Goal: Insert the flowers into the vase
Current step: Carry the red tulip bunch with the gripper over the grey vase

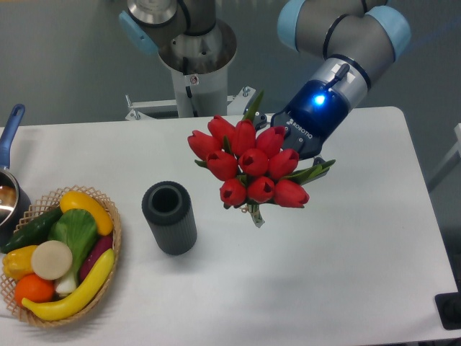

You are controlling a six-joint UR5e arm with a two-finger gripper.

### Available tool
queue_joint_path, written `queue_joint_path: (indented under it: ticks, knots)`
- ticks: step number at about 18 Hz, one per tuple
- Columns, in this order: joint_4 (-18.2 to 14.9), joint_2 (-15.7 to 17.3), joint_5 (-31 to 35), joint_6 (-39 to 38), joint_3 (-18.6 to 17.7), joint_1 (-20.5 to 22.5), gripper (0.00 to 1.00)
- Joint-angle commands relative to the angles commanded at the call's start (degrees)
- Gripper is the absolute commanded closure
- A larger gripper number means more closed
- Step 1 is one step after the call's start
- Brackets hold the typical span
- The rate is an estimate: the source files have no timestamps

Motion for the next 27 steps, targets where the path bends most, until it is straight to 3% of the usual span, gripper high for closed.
queue_joint_path:
  ticks: [4,15,21,24,27]
  knots:
    - [1.66,0.44,0.00,-0.09,-1.14,-0.35,0.62]
    - [1.85,0.70,0.00,-0.61,-2.02,-0.70,0.62]
    - [1.85,2.02,-1.57,-0.70,-6.23,-3.34,0.62]
    - [1.85,4.30,-6.58,-3.15,-9.39,-3.34,0.62]
    - [1.85,6.32,-7.82,-3.43,-10.37,-3.86,0.62]
